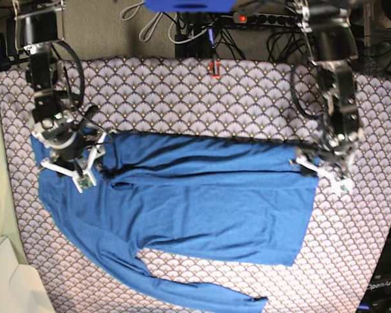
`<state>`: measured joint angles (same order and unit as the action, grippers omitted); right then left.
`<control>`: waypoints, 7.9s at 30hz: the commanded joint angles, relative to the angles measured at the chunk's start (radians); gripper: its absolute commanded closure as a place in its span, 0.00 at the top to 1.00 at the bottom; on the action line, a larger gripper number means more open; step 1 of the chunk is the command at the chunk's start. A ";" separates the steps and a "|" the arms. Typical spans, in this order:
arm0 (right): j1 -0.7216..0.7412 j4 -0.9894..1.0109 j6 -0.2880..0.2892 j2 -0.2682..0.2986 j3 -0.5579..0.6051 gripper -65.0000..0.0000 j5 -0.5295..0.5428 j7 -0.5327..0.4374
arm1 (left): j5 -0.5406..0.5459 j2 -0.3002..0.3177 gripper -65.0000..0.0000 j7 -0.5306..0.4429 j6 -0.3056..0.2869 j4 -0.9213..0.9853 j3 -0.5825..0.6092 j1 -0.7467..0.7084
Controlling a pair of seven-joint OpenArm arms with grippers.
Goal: Fold the T-shirt properly
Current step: 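Slide both grippers along the shirt edge, pulling it taut, then regrasp the shirt corners with both grippers, then pull the shirt corners apart and toward the robot to spread it, then release the shirt and move both grippers to the shirt's sides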
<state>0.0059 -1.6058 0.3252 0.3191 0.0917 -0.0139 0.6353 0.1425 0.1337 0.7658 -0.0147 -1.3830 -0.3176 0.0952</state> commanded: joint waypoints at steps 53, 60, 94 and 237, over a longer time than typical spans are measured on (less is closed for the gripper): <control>-0.123 0.163 0.133 0.081 -0.249 0.45 0.009 -0.157 | -0.007 0.014 0.00 -0.104 0.002 0.018 0.005 -0.025; -0.122 0.207 0.133 0.099 -0.249 0.45 0.009 -0.160 | -0.007 0.016 0.00 -0.104 0.002 0.015 0.005 -0.024; -0.312 -0.003 0.280 0.124 -0.333 0.00 0.010 -0.154 | -0.002 0.070 0.00 0.094 0.002 -0.154 -0.001 -0.108; 0.487 0.872 0.277 0.012 -0.191 0.32 0.009 -0.288 | -0.008 0.142 0.51 -0.200 0.005 0.354 0.093 0.308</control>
<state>0.4755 -0.7231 0.6010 0.3237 -0.0978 -0.0059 0.3431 0.1356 0.2630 0.5873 -0.0113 -1.0084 -0.2207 0.3763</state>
